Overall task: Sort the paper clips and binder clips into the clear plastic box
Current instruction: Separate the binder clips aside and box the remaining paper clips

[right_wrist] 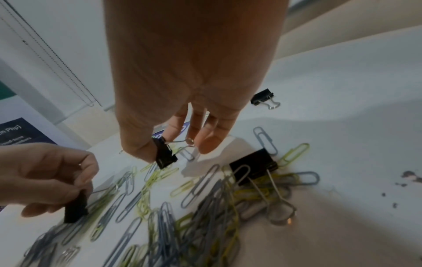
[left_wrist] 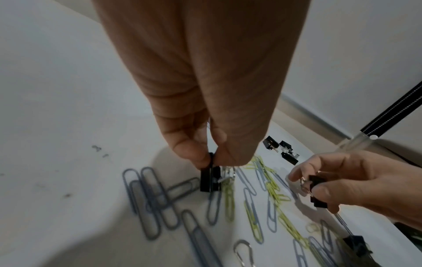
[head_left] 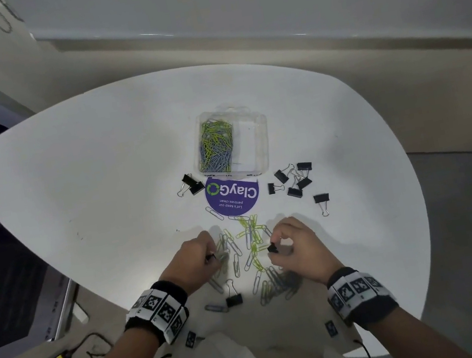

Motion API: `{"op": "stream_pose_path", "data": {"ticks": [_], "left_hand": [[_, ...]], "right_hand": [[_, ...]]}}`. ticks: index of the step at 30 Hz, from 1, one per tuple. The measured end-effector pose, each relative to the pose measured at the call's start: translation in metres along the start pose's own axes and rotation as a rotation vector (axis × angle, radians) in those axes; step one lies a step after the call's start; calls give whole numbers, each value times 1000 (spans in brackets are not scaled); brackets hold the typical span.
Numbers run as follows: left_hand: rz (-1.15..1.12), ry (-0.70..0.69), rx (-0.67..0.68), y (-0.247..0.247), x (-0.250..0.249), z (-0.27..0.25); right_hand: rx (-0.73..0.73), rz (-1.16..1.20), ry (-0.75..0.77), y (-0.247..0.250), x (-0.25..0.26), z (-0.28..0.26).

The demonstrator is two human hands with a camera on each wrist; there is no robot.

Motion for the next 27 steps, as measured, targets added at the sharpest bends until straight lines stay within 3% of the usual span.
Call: {"op": "stream_pose_path", "data": {"ticks": [4,6,9,14,17,20,22,27], "left_hand": [[-112,1,-72,20,6,-2],[-276,38,-123,36,10,-2],[-424,109,-304,63,21,4],[-227,192,-409,78,25,27],[-142,143,-503,73,23,33],[-98,1,-563,61,15,29],[-2,-75,-491,49,10,24],[143,-85,-104,13,-9,9]], "right_hand": [[-2,132,-83,5,1,5],[-77,177,-62,10,4,9],[-222,317,-114,23,3,22],[-460,296,-191,46,-3,52],[-523,315,-221,57,-4,65],[-514,287,-221,61,-3,70],[-500,236,-199,61,-3,68],[-444,115,-75,53,2,46]]}}
Point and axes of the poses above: each hand's wrist, its own z-axis towards the middle knuckle, its own y-axis out of the back of the hand, x = y × z, the point moved 1 cm from there along z, towards the middle knuckle, and after that the axes turned 10 degrees about x, right-handed, at the moved point
